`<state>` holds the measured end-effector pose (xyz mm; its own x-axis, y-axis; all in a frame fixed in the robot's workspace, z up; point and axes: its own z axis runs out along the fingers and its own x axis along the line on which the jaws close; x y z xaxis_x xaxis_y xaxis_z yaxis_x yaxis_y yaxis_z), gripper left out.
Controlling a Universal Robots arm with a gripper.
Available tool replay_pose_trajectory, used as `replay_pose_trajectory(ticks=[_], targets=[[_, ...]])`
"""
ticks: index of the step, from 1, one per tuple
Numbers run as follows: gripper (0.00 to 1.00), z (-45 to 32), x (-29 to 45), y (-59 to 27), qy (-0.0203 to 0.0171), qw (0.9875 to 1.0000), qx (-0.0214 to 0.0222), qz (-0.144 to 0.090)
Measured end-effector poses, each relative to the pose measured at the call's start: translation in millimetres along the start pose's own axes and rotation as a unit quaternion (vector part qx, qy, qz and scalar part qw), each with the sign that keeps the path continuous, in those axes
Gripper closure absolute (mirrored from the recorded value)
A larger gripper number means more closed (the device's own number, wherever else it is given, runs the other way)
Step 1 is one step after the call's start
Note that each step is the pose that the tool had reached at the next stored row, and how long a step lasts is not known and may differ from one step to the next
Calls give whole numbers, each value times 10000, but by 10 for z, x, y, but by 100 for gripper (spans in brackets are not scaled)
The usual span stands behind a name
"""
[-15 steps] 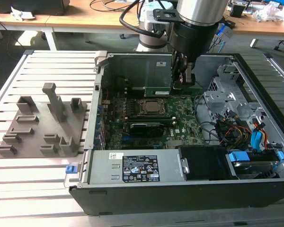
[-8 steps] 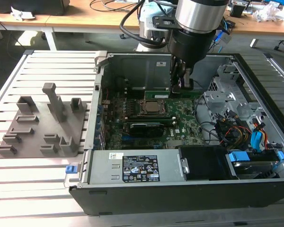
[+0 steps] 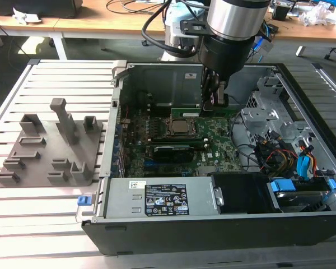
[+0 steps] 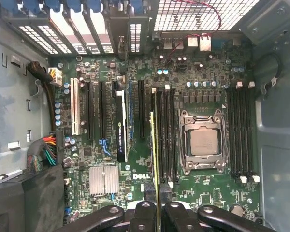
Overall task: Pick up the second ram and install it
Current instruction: 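Pick up the second ram and move it above second insertion slot, then insert the second ram into the second slot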
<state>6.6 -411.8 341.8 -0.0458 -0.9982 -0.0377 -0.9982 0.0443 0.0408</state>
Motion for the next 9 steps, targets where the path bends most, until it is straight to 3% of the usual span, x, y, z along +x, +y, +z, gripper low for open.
replay_pose_trajectory(ticks=[9], targets=[[86, 21, -24, 3, -7, 10000, 0, 0]])
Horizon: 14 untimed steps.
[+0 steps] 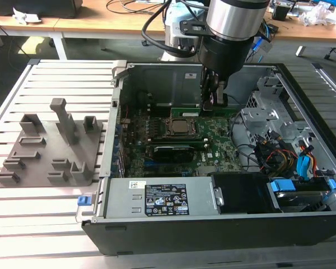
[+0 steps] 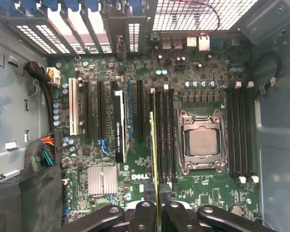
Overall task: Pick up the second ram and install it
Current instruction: 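Insert the second ram into the second slot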
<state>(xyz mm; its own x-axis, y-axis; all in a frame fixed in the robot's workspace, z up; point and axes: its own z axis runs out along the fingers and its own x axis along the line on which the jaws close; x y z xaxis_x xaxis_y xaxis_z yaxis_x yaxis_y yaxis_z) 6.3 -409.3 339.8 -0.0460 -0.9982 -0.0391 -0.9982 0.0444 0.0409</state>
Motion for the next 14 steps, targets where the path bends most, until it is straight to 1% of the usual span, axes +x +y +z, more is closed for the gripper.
replay_pose_trajectory(ticks=[3, 6, 9, 11, 14], targets=[[86, 33, -35, 11, 0, 10000, 0, -1], [86, 83, -62, 22, 0, 10000, 0, -1], [86, 133, -64, 21, 0, 10000, 0, -1], [86, 143, -63, 20, 0, 10000, 0, -1], [86, 189, -62, 19, 0, 10000, 0, -1]])
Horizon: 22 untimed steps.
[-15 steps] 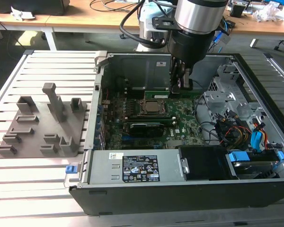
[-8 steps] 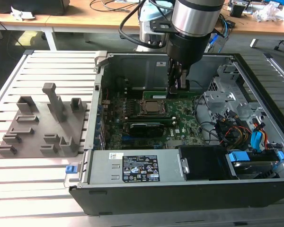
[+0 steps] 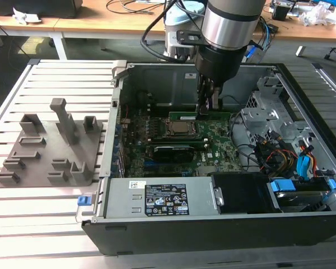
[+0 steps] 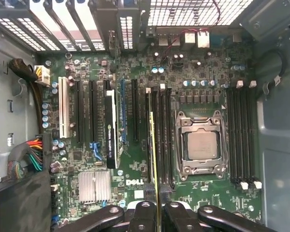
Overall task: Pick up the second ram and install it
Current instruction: 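Insert the second ram into the second slot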
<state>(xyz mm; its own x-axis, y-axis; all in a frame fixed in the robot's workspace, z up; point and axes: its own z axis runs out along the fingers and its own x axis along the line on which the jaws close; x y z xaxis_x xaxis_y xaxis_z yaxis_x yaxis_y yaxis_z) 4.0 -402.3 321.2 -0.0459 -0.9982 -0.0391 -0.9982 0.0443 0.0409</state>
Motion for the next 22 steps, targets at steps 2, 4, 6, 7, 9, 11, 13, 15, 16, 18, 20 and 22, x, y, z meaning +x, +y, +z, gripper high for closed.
replay_pose_trajectory(ticks=[2, 4, 6, 7, 9, 11, 13, 15, 16, 18, 20, 22], targets=[[86, 12, 0, -1, 0, 10000, 0, 0], [86, 58, 1, -2, 1, 10000, 0, 0], [86, 97, 1, -4, 0, 10000, 0, 0], [86, 116, 2, -5, 0, 10000, 0, 0], [86, 150, 2, -6, 0, 10000, 0, 0], [86, 165, 2, -7, 0, 10000, 0, 0], [86, 179, 3, -7, 0, 10000, 0, 0], [86, 202, 4, -8, 0, 10000, 0, 0], [86, 210, 4, -8, 0, 10000, 0, 0], [86, 235, 5, -10, 0, 10000, 0, 0], [86, 272, 5, -11, 0, 10000, 0, 0], [86, 305, 6, -12, 0, 10000, 0, 0]])
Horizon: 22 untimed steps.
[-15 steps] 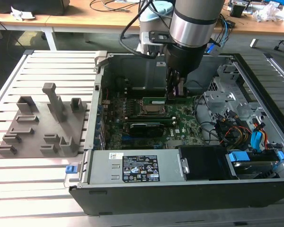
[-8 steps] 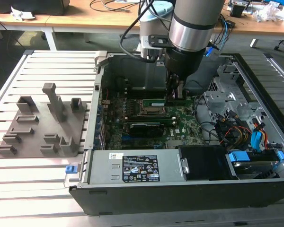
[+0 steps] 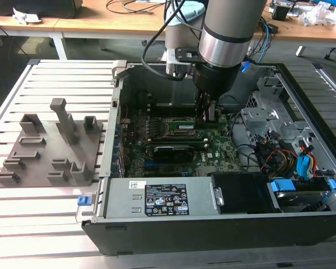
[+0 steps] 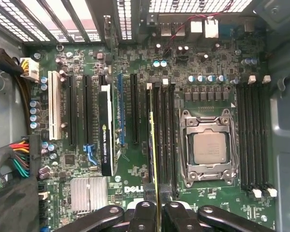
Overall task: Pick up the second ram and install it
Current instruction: 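Insert the second ram into the second slot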
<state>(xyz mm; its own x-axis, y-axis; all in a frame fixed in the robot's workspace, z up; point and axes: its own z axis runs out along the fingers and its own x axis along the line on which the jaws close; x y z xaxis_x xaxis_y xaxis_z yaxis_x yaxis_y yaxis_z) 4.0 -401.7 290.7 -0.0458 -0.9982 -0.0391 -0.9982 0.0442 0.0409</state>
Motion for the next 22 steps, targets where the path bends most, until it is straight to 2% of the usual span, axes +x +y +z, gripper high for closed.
replay_pose_trajectory(ticks=[6, 14, 17, 20, 22], targets=[[86, 90, -3, 0, 1, 10000, 0, 2], [86, 190, -66, 24, 1, 10000, 0, 0], [86, 236, -107, 145, -1, 10000, 0, 0], [86, 280, -120, 211, 0, 10000, 0, 0], [86, 310, -125, 219, 0, 10000, 0, 0]])
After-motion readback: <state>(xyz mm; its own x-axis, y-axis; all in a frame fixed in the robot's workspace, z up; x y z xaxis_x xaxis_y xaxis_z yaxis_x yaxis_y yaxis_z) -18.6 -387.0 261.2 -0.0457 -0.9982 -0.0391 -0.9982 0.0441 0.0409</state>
